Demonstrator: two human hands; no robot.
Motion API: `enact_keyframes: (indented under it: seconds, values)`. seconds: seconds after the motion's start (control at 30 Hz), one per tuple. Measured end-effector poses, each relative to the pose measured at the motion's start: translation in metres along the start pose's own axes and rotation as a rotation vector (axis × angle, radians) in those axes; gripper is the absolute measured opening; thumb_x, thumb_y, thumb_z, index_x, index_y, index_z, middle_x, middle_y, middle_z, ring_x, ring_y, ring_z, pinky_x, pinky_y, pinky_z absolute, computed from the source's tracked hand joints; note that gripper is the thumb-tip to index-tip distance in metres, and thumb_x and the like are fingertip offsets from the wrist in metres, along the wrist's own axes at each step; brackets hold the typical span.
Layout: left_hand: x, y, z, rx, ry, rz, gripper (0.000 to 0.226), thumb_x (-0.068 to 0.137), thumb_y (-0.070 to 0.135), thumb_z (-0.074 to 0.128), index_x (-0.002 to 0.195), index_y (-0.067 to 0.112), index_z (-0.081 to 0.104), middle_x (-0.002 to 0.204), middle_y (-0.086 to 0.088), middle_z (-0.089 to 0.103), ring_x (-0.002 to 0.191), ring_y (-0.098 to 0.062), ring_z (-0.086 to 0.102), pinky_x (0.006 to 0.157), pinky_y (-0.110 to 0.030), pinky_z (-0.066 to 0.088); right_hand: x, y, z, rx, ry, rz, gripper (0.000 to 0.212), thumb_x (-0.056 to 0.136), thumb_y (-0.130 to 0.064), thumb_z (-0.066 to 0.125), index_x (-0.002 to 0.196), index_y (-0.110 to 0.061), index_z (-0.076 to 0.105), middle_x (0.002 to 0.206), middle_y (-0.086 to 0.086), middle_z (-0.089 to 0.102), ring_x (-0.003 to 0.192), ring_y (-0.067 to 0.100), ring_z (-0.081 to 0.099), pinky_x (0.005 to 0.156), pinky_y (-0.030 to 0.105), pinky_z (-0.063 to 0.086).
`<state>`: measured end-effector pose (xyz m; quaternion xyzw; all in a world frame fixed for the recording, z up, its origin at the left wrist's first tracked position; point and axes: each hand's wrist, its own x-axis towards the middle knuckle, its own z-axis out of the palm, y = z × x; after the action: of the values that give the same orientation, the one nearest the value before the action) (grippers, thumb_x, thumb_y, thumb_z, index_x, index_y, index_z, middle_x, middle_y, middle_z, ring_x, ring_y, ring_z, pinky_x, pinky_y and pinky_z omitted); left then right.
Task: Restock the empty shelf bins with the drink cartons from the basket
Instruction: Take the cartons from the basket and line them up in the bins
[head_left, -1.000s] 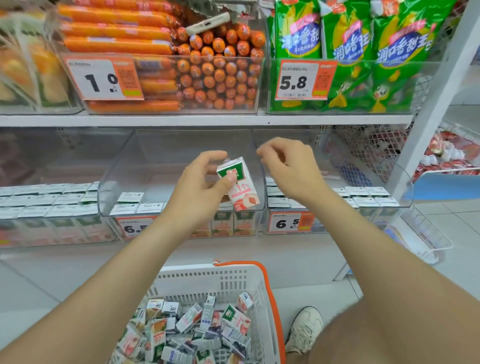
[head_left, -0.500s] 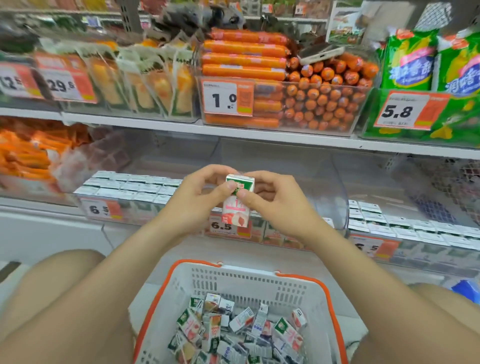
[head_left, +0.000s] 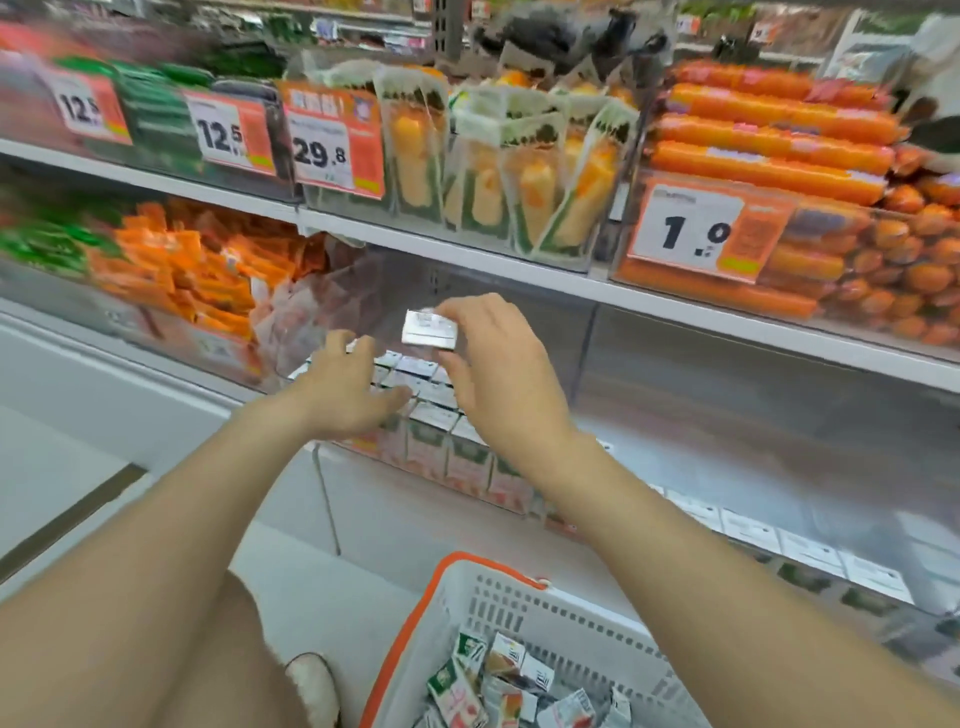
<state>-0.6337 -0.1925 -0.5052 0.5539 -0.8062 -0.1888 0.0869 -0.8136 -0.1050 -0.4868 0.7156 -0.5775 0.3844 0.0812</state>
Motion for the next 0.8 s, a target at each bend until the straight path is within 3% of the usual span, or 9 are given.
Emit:
enact_keyframes:
  seconds: [0.07,0.17,0.3,0.37,0.5,0.63,0.7,0.8]
  values:
    - [0.008,-0.012,0.001,0.109,-0.067,-0.014,0.087,0.096,0.069,0.054,0.164,0.021,0.026,0.17,-0.012,0.008,0.156,-0.039,0.016,0.123,-0.054,0.027,0.026,0.009,0.031,-0.059,-0.024,0.03,0.034,0.094,-0.009,0.069,0.127,-0.011,0.059,0.118,0.008,0.059,0.107,0.032,0.058,0.085,0.047,0.05]
    - [0.016,-0.021,0.002,0.194,-0.133,-0.033,0.09,0.098,0.076,0.038,0.167,0.024,0.014,0.175,-0.005,-0.003,0.161,-0.033,0.003,0.125,-0.056,0.015,0.062,0.022,0.07,-0.05,-0.059,0.156,0.028,0.095,-0.014,0.065,0.122,-0.01,0.059,0.112,0.011,0.064,0.103,0.034,0.061,0.077,0.039,0.045]
    - [0.029,-0.027,0.0,0.271,-0.106,-0.027,0.081,0.099,0.075,0.035,0.16,0.023,0.025,0.166,-0.006,0.022,0.151,-0.035,0.021,0.118,-0.053,0.024,0.096,0.033,0.117,0.034,-0.171,0.354,0.015,0.092,-0.023,0.069,0.1,-0.011,0.066,0.093,0.016,0.068,0.091,0.039,0.064,0.068,0.035,0.048]
    - [0.032,-0.027,-0.001,0.285,-0.096,-0.024,0.075,0.1,0.071,0.037,0.156,0.021,0.03,0.161,-0.007,0.027,0.147,-0.035,0.025,0.115,-0.052,0.026,0.107,0.037,0.137,0.088,-0.222,0.425,0.019,0.09,-0.029,0.073,0.093,-0.011,0.067,0.089,0.015,0.068,0.085,0.037,0.065,0.066,0.036,0.05]
    - [0.028,-0.024,0.005,0.292,-0.102,-0.026,0.072,0.104,0.066,0.031,0.157,0.018,0.029,0.165,-0.008,0.024,0.151,-0.033,0.021,0.116,-0.053,0.024,0.12,0.035,0.161,0.174,-0.313,0.448,0.025,0.088,-0.031,0.076,0.097,-0.009,0.07,0.093,0.015,0.068,0.086,0.031,0.061,0.068,0.031,0.044]
    - [0.022,-0.025,0.008,0.275,-0.12,-0.02,0.075,0.106,0.065,0.025,0.162,0.015,0.023,0.171,-0.007,0.016,0.158,-0.031,0.011,0.122,-0.053,0.019,0.129,0.035,0.17,0.088,-0.53,0.401,0.021,0.097,-0.022,0.06,0.081,-0.009,0.055,0.085,0.014,0.059,0.08,0.034,0.057,0.063,0.033,0.041]
    - [0.018,-0.026,0.007,0.277,-0.128,-0.012,0.076,0.106,0.066,0.027,0.162,0.014,0.024,0.17,-0.009,0.02,0.158,-0.032,0.015,0.123,-0.052,0.019,0.128,0.038,0.164,0.053,-0.63,0.38,0.017,0.097,-0.015,0.05,0.086,-0.007,0.06,0.089,0.013,0.065,0.087,0.035,0.062,0.067,0.033,0.043]
    - [0.01,-0.026,0.007,0.275,-0.063,0.018,0.07,0.104,0.066,0.034,0.153,0.016,0.037,0.155,-0.01,0.042,0.145,-0.034,0.036,0.115,-0.052,0.031,0.118,0.039,0.144,0.034,-0.685,0.344,0.023,0.099,-0.013,0.045,0.107,-0.01,0.066,0.108,0.013,0.067,0.102,0.036,0.06,0.081,0.034,0.045]
